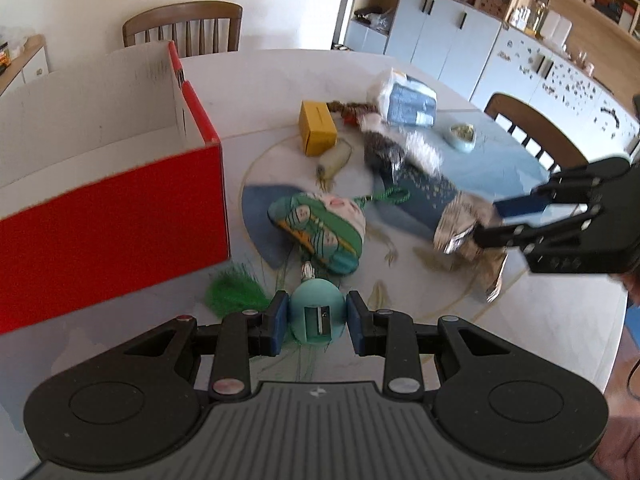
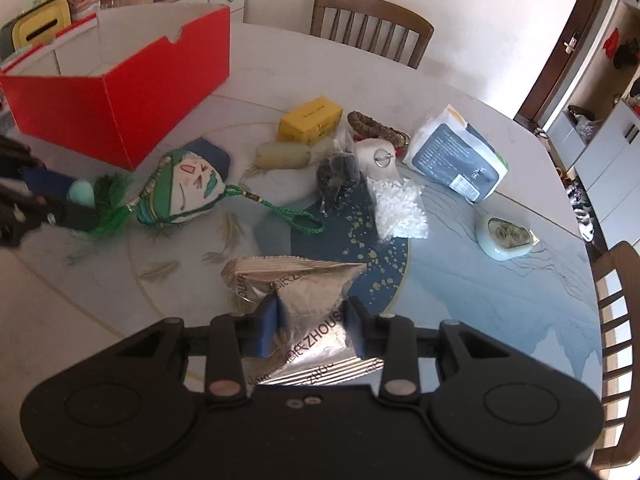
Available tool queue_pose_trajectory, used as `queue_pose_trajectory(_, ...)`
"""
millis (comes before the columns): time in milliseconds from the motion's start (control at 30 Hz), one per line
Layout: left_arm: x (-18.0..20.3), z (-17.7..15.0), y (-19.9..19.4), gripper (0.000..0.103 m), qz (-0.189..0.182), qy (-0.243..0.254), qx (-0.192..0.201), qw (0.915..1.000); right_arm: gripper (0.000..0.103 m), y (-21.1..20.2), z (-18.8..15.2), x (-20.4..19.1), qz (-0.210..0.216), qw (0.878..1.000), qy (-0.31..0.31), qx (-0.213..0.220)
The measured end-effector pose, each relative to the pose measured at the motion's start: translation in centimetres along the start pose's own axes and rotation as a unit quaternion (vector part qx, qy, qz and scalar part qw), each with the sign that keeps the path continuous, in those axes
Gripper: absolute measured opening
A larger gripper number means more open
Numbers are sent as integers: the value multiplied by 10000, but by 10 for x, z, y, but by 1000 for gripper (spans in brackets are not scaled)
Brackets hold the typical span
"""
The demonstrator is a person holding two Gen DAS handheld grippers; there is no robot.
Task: Organize objects
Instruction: 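Lift the teal dispenser with the left gripper toward the red box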
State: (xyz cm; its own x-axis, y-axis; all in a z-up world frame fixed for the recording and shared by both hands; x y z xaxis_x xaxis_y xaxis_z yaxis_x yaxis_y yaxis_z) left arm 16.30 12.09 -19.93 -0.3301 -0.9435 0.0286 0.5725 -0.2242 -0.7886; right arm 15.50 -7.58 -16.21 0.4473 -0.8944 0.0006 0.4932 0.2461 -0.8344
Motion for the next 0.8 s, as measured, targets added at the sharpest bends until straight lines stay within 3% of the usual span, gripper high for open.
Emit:
queue_pose_trajectory(167, 5, -7, 5, 30, 23, 172, -65, 9998, 35, 3, 0, 1, -259, 9995, -195, -59)
queue_pose_trajectory(333, 15, -6, 10, 30, -4, 371, -53, 9993, 35, 8, -2, 35, -681, 9974, 204, -116)
queue_pose_trajectory(467, 19, 2, 3, 30, -115, 329, 76, 9994, 35, 12, -6, 54, -735, 9961, 467, -144)
queue_pose_trajectory(667, 11, 7, -11, 30, -132, 285, 181, 9993, 37, 9, -7, 48, -704, 9967, 400, -51)
queue_pose_trajectory(767, 5, 12, -24, 30, -152, 154, 334, 9992, 42, 2, 2, 45, -787, 9963, 317, 103)
queue_pose_trajectory(800, 2, 14, -29, 30, -149, 110, 396, 9990, 48, -2, 6, 44, -763, 9964, 317, 174)
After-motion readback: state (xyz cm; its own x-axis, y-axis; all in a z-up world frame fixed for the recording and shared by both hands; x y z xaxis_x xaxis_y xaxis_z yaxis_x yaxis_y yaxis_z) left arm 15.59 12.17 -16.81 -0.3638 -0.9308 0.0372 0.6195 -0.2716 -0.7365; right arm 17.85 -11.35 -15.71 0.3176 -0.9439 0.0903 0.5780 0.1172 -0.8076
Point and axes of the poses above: each gripper's, at about its wrist camera, not at the fingertips, and y roughly the way its jaws point, x to its right, z to its top, the point moved 4 cm from there along y, roughly the way its jaws point, and after that the axes turned 9 degrees about z, right-handed, at the moved point
